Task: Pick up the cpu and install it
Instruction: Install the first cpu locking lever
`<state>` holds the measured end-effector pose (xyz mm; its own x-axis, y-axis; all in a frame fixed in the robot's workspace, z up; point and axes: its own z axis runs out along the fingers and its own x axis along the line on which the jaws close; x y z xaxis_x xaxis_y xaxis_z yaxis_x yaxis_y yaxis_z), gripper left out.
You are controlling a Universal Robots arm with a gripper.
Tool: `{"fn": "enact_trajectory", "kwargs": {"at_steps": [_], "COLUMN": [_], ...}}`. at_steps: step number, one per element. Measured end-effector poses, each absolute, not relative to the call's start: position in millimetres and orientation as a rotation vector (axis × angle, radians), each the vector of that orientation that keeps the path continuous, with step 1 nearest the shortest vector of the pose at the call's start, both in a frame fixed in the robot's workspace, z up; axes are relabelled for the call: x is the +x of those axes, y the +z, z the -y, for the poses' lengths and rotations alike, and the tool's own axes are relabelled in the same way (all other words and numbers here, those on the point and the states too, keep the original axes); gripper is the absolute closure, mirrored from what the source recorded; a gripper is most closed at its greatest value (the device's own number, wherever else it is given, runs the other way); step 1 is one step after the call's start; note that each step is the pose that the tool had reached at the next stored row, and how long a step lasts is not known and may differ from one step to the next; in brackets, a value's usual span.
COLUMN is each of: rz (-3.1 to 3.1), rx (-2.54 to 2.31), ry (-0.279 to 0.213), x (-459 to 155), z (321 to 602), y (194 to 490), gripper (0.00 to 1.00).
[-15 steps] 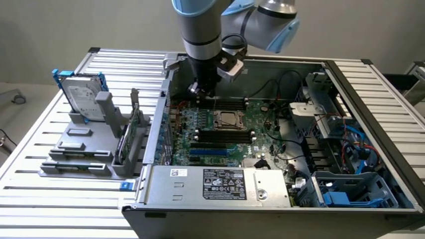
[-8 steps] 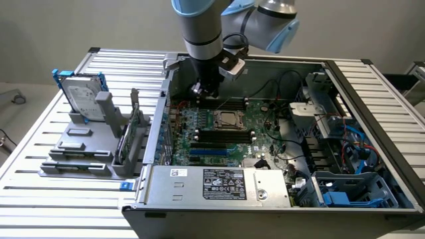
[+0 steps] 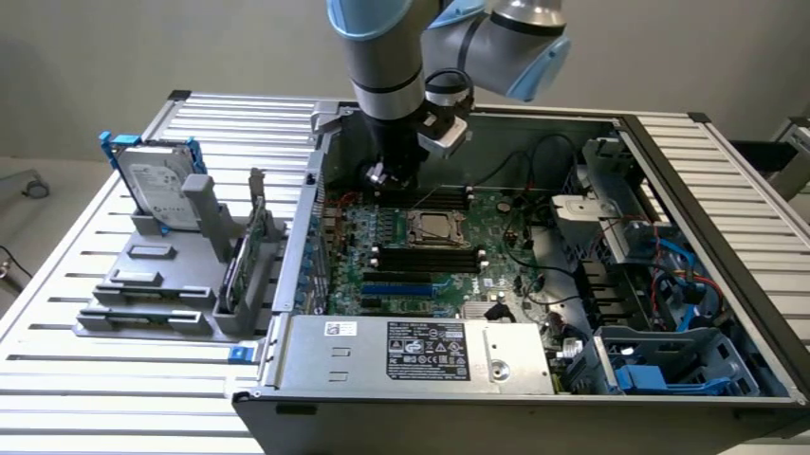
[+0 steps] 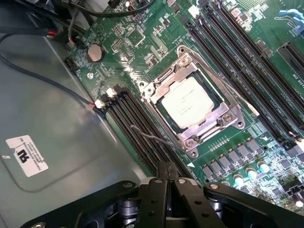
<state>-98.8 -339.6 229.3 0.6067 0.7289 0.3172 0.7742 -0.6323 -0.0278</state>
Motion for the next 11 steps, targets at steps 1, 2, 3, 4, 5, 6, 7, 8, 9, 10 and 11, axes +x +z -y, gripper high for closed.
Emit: {"fn": "enact_trajectory", "kwargs": {"at_steps": [1, 2, 3, 4, 5, 6, 7, 8, 9, 10, 11], "rz": [1.254, 1.251, 1.247, 1.242, 1.238, 1.234, 1.231, 1.229, 1.227, 1.226, 1.225], "rx": [-2.670, -2.673, -2.675, -2.678, -2.681, -2.684, -2.687, -2.690, -2.693, -2.696, -2.700], "ry": [-0.417, -0.417, -0.417, -0.417, -0.418, -0.418, -0.418, -0.417, -0.417, -0.416, -0.415], "x": [-99, -99, -98, -98, -98, -98, -98, -98, -98, -97, -97], "z": [340, 340, 340, 340, 340, 340, 340, 340, 340, 340, 340], "y": [228, 226, 224, 222, 221, 220, 219, 218, 217, 216, 215], "gripper": [0.89, 0.89, 0.89, 0.89, 0.89, 0.89, 0.89, 0.89, 0.89, 0.89, 0.89]}}
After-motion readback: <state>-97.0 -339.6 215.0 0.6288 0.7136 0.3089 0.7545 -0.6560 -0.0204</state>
